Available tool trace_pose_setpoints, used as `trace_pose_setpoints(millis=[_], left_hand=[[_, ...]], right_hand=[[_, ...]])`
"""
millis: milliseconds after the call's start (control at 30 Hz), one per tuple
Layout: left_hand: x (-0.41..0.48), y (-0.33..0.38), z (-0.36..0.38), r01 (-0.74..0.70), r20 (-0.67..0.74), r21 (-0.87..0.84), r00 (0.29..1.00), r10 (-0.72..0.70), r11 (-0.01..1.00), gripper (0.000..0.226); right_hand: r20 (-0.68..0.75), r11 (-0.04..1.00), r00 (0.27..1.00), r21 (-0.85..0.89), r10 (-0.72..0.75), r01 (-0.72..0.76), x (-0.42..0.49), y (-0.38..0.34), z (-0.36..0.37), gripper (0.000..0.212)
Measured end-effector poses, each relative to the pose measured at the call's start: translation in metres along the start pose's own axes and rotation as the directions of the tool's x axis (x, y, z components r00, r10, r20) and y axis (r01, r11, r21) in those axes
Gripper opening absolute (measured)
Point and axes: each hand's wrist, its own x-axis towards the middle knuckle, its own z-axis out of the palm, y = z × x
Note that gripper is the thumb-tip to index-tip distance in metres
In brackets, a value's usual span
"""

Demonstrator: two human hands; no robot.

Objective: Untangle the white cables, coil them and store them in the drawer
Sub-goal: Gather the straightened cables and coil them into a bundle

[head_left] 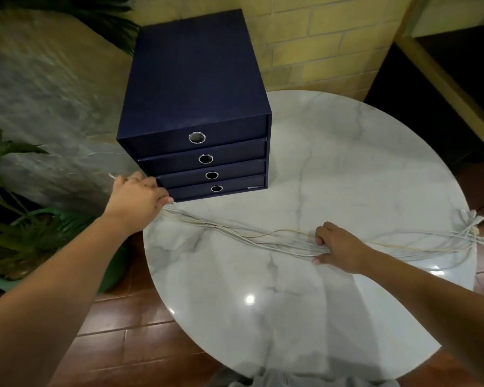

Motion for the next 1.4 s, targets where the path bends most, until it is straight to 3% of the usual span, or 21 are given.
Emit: trace_pose_setpoints(millis=[133, 267, 333, 433, 533, 700, 833, 1000, 1233, 1400], left_hand=[[0.003, 0.02, 0.039, 0.129, 0.144, 0.03, 0.981, -0.132, 0.991, 0.032], [0.002, 0.069, 0.054, 0.191, 0.092, -0.22, 0.98, -0.174, 0.957, 0.032], [0.001, 0.103, 0.05, 0.109, 0.025, -0.372, 0.994, -0.107, 0.922, 0.033], [-0.004, 0.154, 0.037, -0.132, -0.05, -0.51, 0.991, 0.124, 0.85, 0.039], [-0.006, 0.209, 0.023, -0.287, 0.027, -0.531, 0.935, 0.355, 0.797, 0.058], [-0.003, 0.271, 0.017, -0.324, 0.077, -0.445, 0.915, 0.395, 0.835, 0.068], [0.002, 0.298, 0.014, -0.304, 0.091, -0.421, 0.923, 0.374, 0.854, 0.065], [0.007, 0.332, 0.002, -0.285, 0.115, -0.428, 0.924, 0.365, 0.858, 0.065], [0.015, 0.356, -0.005, -0.294, 0.129, -0.464, 0.911, 0.392, 0.836, 0.057], [0.013, 0.389, -0.014, -0.24, 0.145, -0.475, 0.928, 0.344, 0.847, 0.065]], right_hand=[[-0.011, 1.0, 1.0, -0.011, 0.005, -0.005, 0.0, -0.003, 0.001, 0.041], [-0.018, 1.0, 1.0, 0.012, 0.008, -0.008, 0.0, -0.003, 0.0, 0.041], [-0.024, 0.999, 1.0, 0.031, 0.01, -0.009, -0.002, -0.002, 0.0, 0.041], [-0.032, 0.997, 0.999, 0.08, -0.003, 0.005, -0.003, -0.003, 0.002, 0.042], [-0.05, 0.985, 0.998, 0.167, -0.025, 0.033, -0.007, 0.004, 0.001, 0.044], [-0.062, 0.969, 0.997, 0.239, -0.049, 0.063, -0.023, 0.028, -0.008, 0.057], [-0.063, 0.992, 0.997, 0.111, -0.052, 0.059, -0.043, 0.069, -0.024, 0.076], [-0.065, 0.983, 0.997, -0.182, -0.041, 0.028, -0.064, 0.119, -0.051, 0.097], [0.021, 0.932, 1.0, -0.361, -0.022, 0.028, -0.088, 0.177, -0.078, 0.1], [0.075, 0.903, 0.996, -0.423, -0.049, 0.076, -0.099, 0.202, -0.088, 0.095]])
